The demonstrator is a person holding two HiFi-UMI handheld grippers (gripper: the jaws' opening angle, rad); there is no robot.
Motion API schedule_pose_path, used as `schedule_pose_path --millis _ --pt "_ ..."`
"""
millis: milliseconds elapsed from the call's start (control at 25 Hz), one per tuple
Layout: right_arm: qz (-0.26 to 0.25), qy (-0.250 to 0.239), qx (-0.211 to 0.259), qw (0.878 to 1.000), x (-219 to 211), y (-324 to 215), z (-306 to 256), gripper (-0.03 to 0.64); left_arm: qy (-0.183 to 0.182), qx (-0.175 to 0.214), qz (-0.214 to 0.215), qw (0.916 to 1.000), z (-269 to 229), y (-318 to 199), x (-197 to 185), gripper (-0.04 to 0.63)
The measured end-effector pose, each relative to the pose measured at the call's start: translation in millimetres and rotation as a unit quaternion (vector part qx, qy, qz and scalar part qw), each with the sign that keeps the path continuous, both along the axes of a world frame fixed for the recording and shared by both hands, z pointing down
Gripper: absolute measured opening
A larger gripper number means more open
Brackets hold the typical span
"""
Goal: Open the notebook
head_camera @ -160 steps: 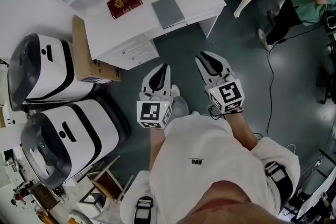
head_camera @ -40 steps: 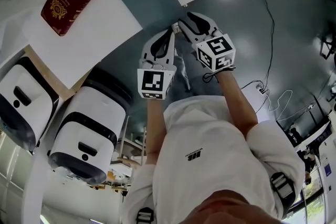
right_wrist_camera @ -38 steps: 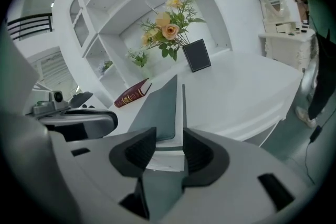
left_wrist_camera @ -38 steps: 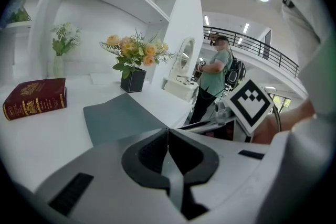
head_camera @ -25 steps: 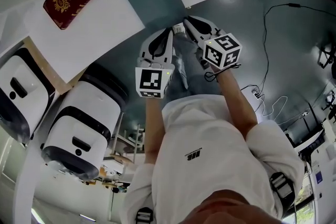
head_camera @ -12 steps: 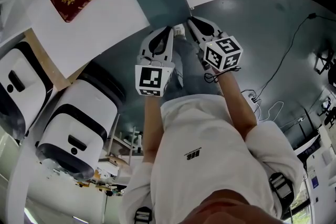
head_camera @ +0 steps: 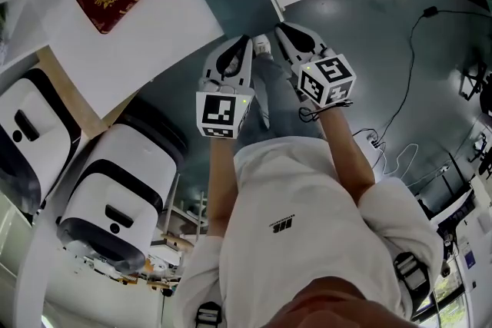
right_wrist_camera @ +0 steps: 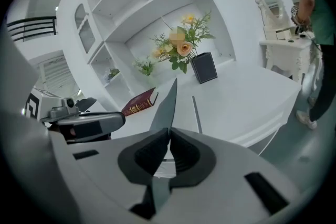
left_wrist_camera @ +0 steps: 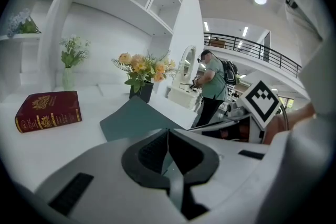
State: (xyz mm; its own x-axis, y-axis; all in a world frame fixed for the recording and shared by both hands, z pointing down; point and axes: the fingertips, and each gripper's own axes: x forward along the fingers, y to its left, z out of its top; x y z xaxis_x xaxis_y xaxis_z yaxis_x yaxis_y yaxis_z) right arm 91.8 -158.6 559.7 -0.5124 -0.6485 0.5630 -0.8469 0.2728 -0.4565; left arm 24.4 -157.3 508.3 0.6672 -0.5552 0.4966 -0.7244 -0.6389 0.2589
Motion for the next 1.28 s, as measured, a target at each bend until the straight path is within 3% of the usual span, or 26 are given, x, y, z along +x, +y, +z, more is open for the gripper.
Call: schedule_pose_path --millis 320,680,1280 --pt "0.002 0.016 0.019 1.000 -11.0 2.1 -19.6 0.006 0.009 0.005 -0.001 0.9999 -9.4 3.7 -18.3 0.000" --pt "-0.017 0.029 0.055 0.998 -34.5 6.6 -42.1 0.005 0.014 0.007 -0.012 0.9998 -12.6 11.1 -39.4 0.000" --pt "-0.056 0.041 0.075 0.995 -68.1 12.8 -66.3 0.005 0.022 0.023 -0.045 0.9985 -25.9 14.6 -70.7 0.000"
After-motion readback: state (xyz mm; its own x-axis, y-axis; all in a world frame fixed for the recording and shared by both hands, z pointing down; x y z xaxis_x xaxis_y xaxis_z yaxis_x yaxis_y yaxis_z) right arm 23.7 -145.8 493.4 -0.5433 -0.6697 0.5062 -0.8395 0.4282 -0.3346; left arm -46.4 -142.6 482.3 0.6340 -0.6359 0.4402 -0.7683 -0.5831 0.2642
